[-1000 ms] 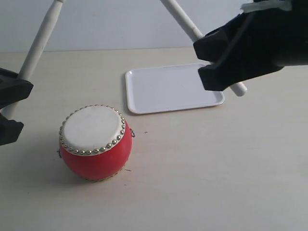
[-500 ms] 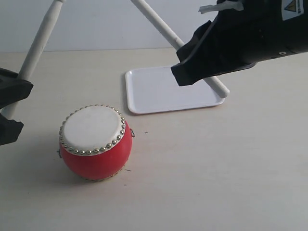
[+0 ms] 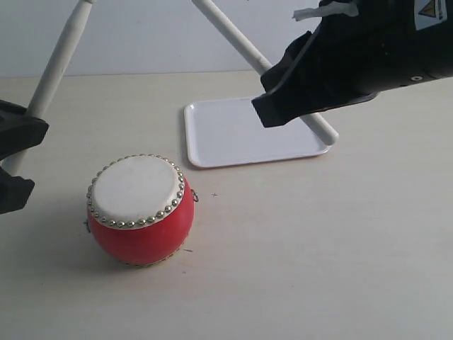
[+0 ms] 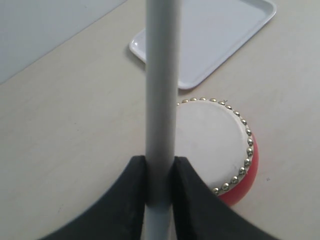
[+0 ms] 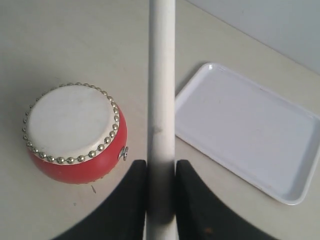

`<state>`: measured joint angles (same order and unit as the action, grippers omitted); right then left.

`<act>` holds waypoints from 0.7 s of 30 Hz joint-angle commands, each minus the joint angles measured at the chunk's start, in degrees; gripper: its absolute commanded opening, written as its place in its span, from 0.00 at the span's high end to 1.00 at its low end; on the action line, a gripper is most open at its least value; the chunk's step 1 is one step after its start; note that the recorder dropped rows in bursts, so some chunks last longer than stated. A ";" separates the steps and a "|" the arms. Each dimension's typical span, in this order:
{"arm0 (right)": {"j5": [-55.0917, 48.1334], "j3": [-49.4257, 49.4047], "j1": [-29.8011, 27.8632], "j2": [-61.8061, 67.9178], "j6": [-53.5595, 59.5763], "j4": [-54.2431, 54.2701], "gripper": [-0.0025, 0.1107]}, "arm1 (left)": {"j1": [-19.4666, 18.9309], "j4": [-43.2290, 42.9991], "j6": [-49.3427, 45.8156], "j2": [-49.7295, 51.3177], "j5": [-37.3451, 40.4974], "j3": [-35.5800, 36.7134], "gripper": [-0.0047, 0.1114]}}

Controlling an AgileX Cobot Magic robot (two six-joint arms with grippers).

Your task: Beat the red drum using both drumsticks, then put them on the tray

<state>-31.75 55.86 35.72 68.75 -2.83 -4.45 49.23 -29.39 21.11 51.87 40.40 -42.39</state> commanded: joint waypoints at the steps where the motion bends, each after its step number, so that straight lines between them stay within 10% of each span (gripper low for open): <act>1: -1.25 0.50 0.22 1.46 -0.08 0.12 0.98 | -0.13 -0.41 0.93 0.01 2.11 -0.29 0.96; 21: -10.15 0.50 0.22 12.54 15.39 16.52 0.98 | -0.13 -5.03 -12.11 15.13 24.99 -3.74 0.96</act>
<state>-39.74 56.00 35.72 81.26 10.28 10.74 49.23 -35.27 11.23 64.98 65.39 -45.64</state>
